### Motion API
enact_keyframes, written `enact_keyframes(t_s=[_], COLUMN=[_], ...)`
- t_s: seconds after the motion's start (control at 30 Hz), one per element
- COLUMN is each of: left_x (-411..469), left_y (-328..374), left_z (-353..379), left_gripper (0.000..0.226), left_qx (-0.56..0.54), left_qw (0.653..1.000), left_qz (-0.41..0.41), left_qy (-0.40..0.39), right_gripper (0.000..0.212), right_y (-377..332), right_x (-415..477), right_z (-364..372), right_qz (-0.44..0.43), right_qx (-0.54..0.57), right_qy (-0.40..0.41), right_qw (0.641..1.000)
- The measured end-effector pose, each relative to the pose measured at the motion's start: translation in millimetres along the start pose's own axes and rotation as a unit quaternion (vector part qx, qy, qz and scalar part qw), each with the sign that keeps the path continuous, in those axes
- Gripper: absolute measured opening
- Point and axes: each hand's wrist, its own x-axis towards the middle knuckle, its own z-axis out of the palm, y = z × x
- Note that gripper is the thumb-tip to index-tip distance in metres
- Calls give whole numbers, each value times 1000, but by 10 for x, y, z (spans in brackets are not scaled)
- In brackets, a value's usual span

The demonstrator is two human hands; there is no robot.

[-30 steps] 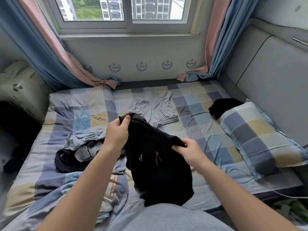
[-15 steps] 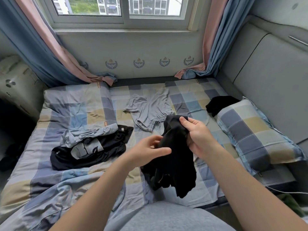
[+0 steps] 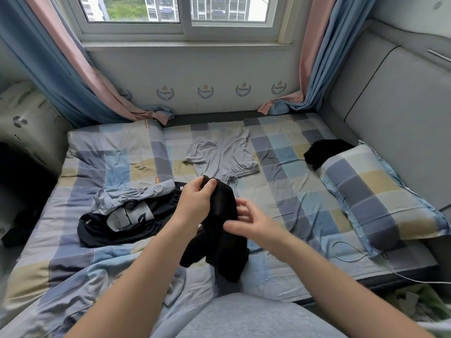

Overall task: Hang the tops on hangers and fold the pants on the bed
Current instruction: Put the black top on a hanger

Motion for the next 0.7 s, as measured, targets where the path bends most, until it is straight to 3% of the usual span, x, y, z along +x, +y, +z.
enact_keyframes(t_s=[0.1, 0.27, 0.43, 0.6, 0.7], left_x=[-30, -40, 53, 100, 96], left_y=[28, 137, 66, -22, -36], left_z=[16, -52, -272, -206, -110], left_gripper=[24, 33, 39, 41, 39], left_qx=[-33, -28, 100, 226, 201], left_qw=[999, 1000, 993, 973, 974], left_qz=[-36, -9, 53, 3, -58], left_qy=[8, -2, 37, -45, -87], right_gripper=[70, 14, 19, 13, 12], right_y=[303, 449, 157, -244, -345], right_x=[102, 350, 244, 388, 502], right_z=[221, 97, -465, -792, -779], right_qz=[28, -1, -38, -106, -113], right_qx=[-23, -104, -180, -289, -247], right_qy=[-12, 115, 194, 298, 297], right_qw=[999, 988, 964, 904, 915])
